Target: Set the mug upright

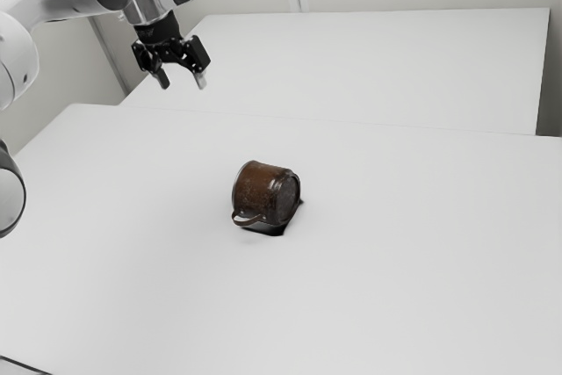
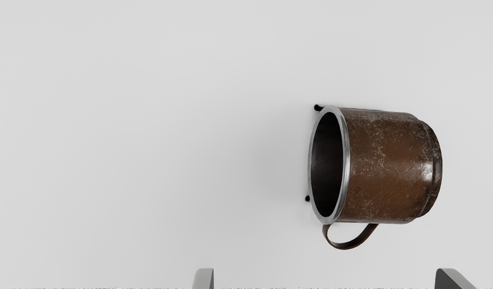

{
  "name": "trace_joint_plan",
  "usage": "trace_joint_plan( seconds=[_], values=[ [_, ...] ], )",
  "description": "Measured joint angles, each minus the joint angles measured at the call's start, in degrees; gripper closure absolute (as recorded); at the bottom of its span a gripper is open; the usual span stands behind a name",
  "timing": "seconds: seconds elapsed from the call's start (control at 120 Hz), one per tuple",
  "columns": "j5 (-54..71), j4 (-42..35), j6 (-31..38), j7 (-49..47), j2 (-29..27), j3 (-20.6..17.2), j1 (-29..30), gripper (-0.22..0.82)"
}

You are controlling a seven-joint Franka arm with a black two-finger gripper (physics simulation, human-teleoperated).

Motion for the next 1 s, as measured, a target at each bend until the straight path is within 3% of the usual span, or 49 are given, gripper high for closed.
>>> trace_joint_plan(
  seconds=[0.408,0.625,0.767,1.0],
  values=[
    [-2.34,-2.86,-1.10,0.21,-1.03,0.35,0.19,0.00],
    [-20.91,-9.09,-0.97,4.99,-0.01,4.22,2.94,0.00],
    [-32.45,-14.64,-0.06,10.47,2.86,4.62,5.10,0.00],
    [-45.73,-17.16,0.57,19.59,10.09,4.67,7.08,0.00]
  ],
)
